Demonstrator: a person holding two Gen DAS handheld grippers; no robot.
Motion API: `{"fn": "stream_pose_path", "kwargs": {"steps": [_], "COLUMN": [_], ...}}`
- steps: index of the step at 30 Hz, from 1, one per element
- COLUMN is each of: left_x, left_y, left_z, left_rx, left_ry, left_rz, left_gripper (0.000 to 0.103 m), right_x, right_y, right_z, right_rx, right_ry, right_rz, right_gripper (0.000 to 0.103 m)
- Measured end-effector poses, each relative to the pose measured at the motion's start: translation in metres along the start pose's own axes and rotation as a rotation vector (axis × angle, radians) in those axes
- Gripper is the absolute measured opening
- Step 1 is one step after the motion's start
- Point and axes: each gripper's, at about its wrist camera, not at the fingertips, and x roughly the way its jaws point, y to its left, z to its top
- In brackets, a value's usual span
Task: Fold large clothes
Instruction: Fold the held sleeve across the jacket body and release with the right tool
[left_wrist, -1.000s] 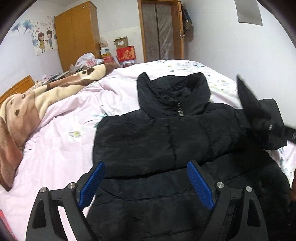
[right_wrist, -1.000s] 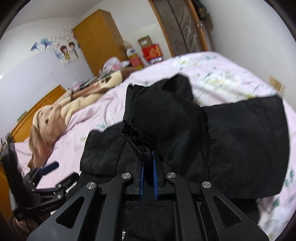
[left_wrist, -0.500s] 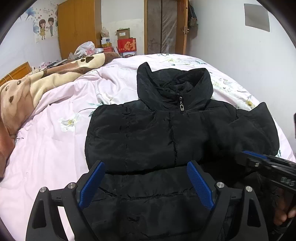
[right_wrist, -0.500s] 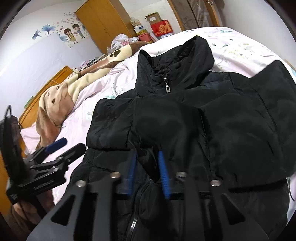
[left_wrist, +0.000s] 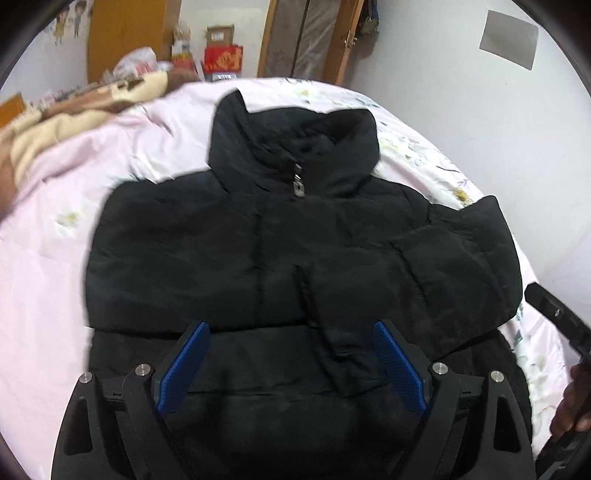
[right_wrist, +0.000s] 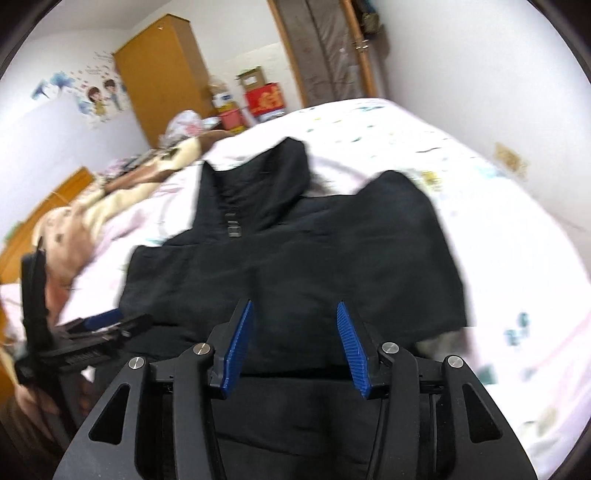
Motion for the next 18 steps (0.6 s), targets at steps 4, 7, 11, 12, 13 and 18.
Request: {"fn": "stream_pose_path", "kwargs": {"steps": [4, 7, 11, 12, 13, 18], "left_x": [0.022, 0.039, 0.047, 0.051, 0.054, 0.059], "left_y": [-0.012, -0.026, -0.048, -0.052, -0.056, -0.068], "left_z": [0.002, 0.002, -0.002, -0.004, -0.005, -0.011], "left_rx": [-0.015, -0.004, 0.033, 0.042, 0.050, 0.075], "left_ry": [0.032, 0.062, 0.050, 0.058, 0.064, 0.074], "left_rz": [0.030, 0.077, 0.081, 0.095, 0.103, 0.126], "left_gripper": [0.090, 0.090, 0.087, 0.082, 0.070, 0.046], "right_x": [0.002, 0.007, 0.012, 0.014, 0.015, 0.017], "right_y": [-0.019, -0.030, -0.035, -0.035, -0.035, -0.039], "right_z": [-0.006, -0.013, -0.018, -0.018, -0.018, -0.020], "right_rx": [0.026, 0.065, 0.080, 0.079, 0.079, 0.087], "right_ry": [0.005, 0.019, 0.033, 0.035, 0.037, 0.040], "right_rz": [-0.041, -0.044, -0.045, -0.048, -0.050, -0.053], "right_gripper": [0.048, 0.048, 0.048, 0.048, 0.048, 0.048]}}
